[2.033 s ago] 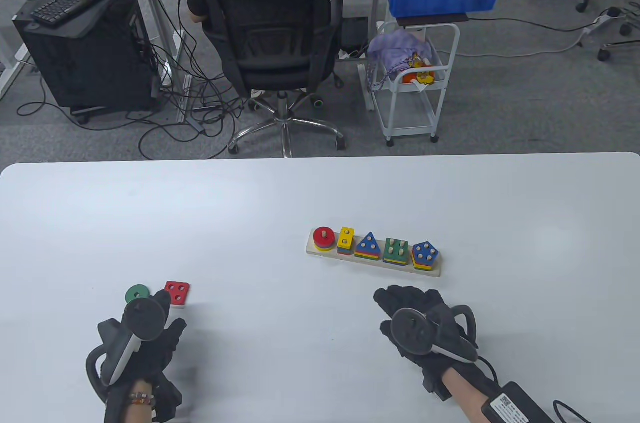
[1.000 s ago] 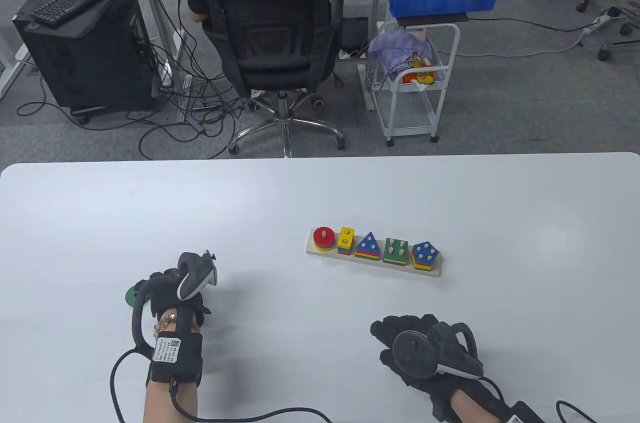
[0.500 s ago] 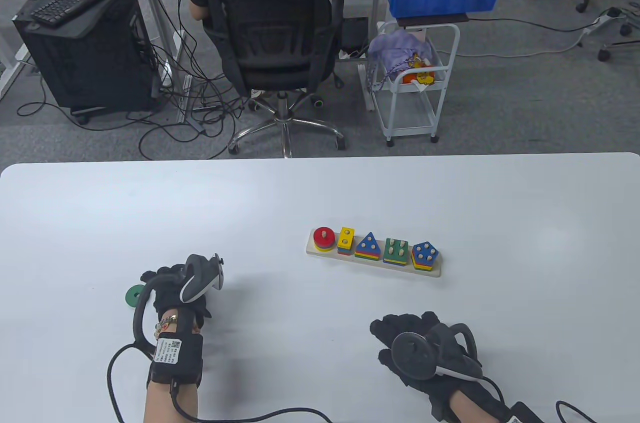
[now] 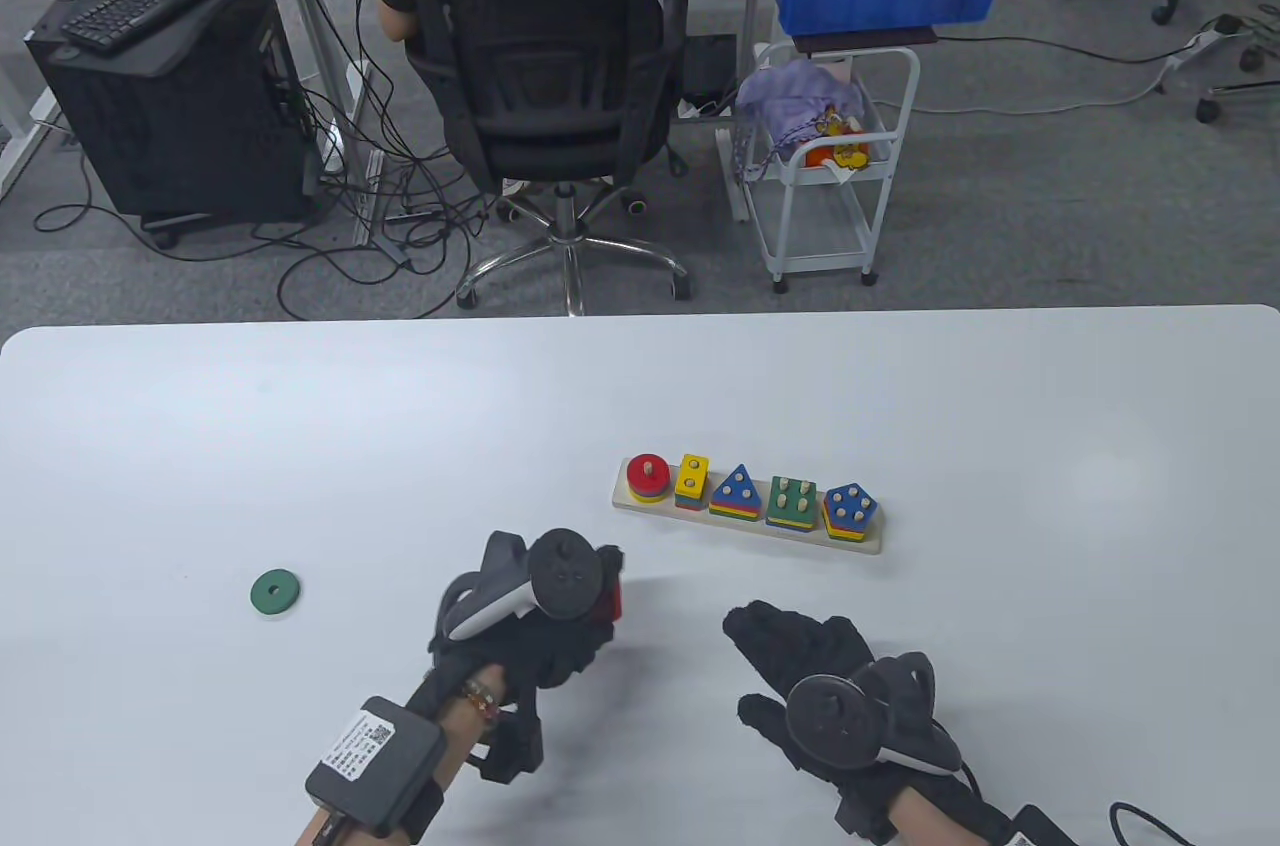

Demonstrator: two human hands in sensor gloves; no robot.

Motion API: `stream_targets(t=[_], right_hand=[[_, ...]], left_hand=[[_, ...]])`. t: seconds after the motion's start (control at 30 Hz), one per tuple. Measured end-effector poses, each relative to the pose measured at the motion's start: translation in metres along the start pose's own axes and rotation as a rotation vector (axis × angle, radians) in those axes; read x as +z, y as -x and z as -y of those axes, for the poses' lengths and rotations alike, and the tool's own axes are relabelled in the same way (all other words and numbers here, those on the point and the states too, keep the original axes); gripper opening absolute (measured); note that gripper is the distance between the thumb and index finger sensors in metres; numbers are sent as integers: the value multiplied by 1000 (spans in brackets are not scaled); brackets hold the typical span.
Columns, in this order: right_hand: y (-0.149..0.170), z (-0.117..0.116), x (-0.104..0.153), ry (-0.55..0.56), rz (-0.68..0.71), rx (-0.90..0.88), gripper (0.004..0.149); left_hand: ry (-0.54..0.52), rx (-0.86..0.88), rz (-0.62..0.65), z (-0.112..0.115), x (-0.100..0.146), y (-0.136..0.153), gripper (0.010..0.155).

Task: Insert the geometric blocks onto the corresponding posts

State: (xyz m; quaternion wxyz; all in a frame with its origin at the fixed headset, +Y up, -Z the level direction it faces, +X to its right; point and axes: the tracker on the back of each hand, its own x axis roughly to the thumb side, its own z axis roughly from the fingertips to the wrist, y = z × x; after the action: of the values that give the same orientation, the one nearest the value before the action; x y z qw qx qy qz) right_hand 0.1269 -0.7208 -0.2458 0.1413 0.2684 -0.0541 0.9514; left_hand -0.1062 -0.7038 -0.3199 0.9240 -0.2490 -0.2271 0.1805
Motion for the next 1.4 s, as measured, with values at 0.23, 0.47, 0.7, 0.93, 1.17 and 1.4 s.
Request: stream_targets(t=[0.23, 0.47, 0.7, 0.93, 1.17, 1.4], right_hand=[[-14, 5, 6, 176, 117, 68, 85], [-11, 15, 9, 319, 144, 23, 76], [6, 21, 8, 294, 86, 110, 80], [57, 37, -4, 202, -126, 114, 79], [76, 47, -53, 13, -264, 223, 74], [88, 30, -115, -187, -395, 398, 72]], left_hand=[[163, 651, 218, 42, -2, -35, 74], [216, 920, 249, 56, 1, -31, 72], [-87, 541, 180, 37, 23, -7, 72], [-304, 164, -123, -1, 70, 58, 70], [-459, -70, -527, -23, 102, 128, 70], [-538, -296, -883, -35, 125, 173, 69]])
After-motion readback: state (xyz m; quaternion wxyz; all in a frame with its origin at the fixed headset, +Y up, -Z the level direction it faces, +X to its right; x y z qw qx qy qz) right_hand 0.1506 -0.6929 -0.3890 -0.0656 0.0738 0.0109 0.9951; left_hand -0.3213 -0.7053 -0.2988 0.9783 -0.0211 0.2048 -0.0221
